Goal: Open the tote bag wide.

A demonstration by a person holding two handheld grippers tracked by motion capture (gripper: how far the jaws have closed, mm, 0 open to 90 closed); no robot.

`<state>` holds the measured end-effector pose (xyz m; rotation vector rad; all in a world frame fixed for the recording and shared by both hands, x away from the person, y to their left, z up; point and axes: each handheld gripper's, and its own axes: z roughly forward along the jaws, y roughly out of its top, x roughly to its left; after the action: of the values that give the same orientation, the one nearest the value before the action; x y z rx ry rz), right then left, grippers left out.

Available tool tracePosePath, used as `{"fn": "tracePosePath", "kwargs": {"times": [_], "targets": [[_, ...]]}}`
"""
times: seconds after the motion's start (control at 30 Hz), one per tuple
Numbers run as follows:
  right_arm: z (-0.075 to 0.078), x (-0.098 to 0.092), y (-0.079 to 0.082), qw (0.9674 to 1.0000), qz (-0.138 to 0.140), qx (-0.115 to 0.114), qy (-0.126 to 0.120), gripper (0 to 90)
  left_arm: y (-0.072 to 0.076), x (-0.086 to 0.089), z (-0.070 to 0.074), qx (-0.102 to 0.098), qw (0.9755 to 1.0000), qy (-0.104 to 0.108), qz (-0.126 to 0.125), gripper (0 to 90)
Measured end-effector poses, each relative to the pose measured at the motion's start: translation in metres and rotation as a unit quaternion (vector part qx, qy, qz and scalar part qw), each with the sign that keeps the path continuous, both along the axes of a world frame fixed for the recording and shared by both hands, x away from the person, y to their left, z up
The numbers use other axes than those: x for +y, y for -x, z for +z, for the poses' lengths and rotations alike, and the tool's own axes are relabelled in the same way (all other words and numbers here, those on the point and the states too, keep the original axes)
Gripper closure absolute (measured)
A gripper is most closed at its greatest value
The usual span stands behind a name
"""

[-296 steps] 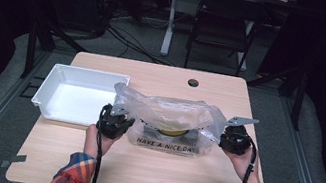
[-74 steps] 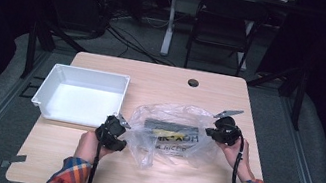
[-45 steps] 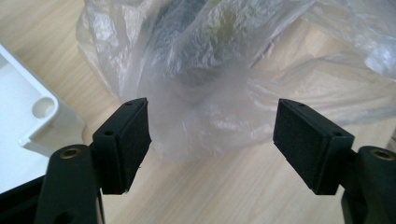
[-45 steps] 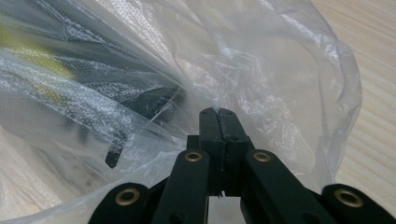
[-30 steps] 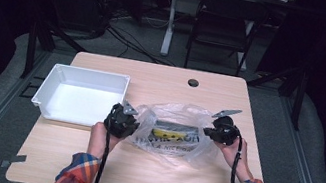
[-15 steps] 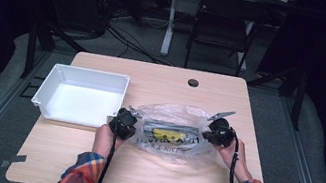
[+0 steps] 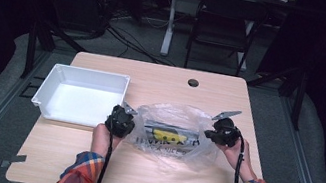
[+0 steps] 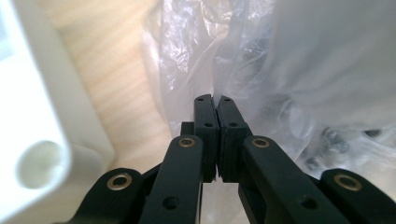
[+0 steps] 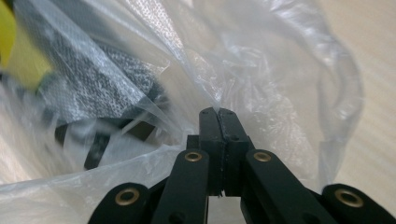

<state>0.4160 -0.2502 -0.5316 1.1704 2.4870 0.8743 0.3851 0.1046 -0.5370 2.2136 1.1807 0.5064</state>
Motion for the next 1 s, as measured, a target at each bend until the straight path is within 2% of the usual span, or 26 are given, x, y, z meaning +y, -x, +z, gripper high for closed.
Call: {"fn": "tracePosePath", "kwargs": {"times": [0.07, 0.13, 0.2, 0.27, 0.33, 0.37, 0.4, 0.47, 0.5, 0.63, 0.7, 0.73, 0.8, 0.9, 0.93, 0.97, 1.0], "targets": [[0.0, 0.0, -0.002, 1.0, -0.005, -0.002, -0.003, 90.0, -0.001, -0.001, -0.001, 0.001, 1.0, -0.004, 0.007, 88.8], [-0.001, 0.001, -0.007, 0.9996, -0.023, -0.011, -0.008, 90.0, -0.003, -0.005, -0.006, 0.006, 0.9998, -0.014, 0.01, 88.8], [-0.007, 0.002, -0.014, 0.9991, -0.039, -0.014, 0.002, 89.7, -0.006, -0.009, -0.011, 0.011, 0.9994, -0.031, 0.015, 88.9], [-0.01, 0.003, -0.016, 0.9991, -0.042, -0.011, 0.005, 89.1, -0.008, -0.011, -0.013, 0.015, 0.9993, -0.031, 0.016, 88.9], [-0.017, 0.004, -0.02, 0.9987, -0.042, -0.006, 0.027, 88.5, -0.01, -0.016, -0.017, 0.024, 0.9987, -0.044, 0.009, 89.1], [-0.017, 0.004, -0.02, 0.9987, -0.042, -0.006, 0.027, 88.5, -0.01, -0.016, -0.017, 0.024, 0.9987, -0.044, 0.009, 89.2], [-0.019, 0.006, -0.019, 0.9981, -0.041, -0.004, 0.047, 88.6, -0.01, -0.018, -0.018, 0.026, 0.9986, -0.046, 0.007, 89.2], [-0.021, 0.007, -0.018, 0.9979, -0.036, -0.004, 0.055, 88.6, -0.009, -0.02, -0.018, 0.032, 0.9979, -0.056, -0.001, 89.3], [-0.022, 0.009, -0.016, 0.9964, -0.025, 0.002, 0.081, 88.6, -0.008, -0.02, -0.018, 0.033, 0.9977, -0.059, -0.001, 89.4], [-0.022, 0.012, -0.012, 0.994, -0.01, 0.002, 0.109, 88.9, -0.006, -0.019, -0.019, 0.046, 0.9965, -0.069, -0.011, 89.5], [-0.022, 0.012, -0.011, 0.9932, -0.013, 0.001, 0.115, 89.1, -0.005, -0.018, -0.019, 0.049, 0.9958, -0.076, -0.013, 89.6], [-0.022, 0.009, -0.011, 0.9895, -0.003, 0.006, 0.144, 88.0, -0.005, -0.017, -0.02, 0.055, 0.9957, -0.073, -0.015, 89.6], [-0.022, 0.004, -0.011, 0.9915, -0.008, 0.014, 0.129, 88.2, -0.003, -0.017, -0.019, 0.061, 0.9947, -0.08, -0.021, 89.6], [-0.023, 0.0, -0.01, 0.9927, -0.016, 0.012, 0.119, 88.3, -0.001, -0.017, -0.02, 0.064, 0.9942, -0.083, -0.025, 89.5], [-0.02, -0.004, -0.01, 0.9938, -0.011, 0.025, 0.108, 84.9, 0.0, -0.017, -0.019, 0.067, 0.9941, -0.081, -0.027, 89.3], [-0.02, -0.004, -0.01, 0.9938, -0.011, 0.025, 0.108, 84.9, 0.0, -0.017, -0.019, 0.067, 0.9941, -0.081, -0.027, 88.9], [-0.016, -0.006, -0.009, 0.9954, -0.009, 0.027, 0.092, 78.0, 0.001, -0.015, -0.017, 0.065, 0.9946, -0.077, -0.024, 86.1]]}}
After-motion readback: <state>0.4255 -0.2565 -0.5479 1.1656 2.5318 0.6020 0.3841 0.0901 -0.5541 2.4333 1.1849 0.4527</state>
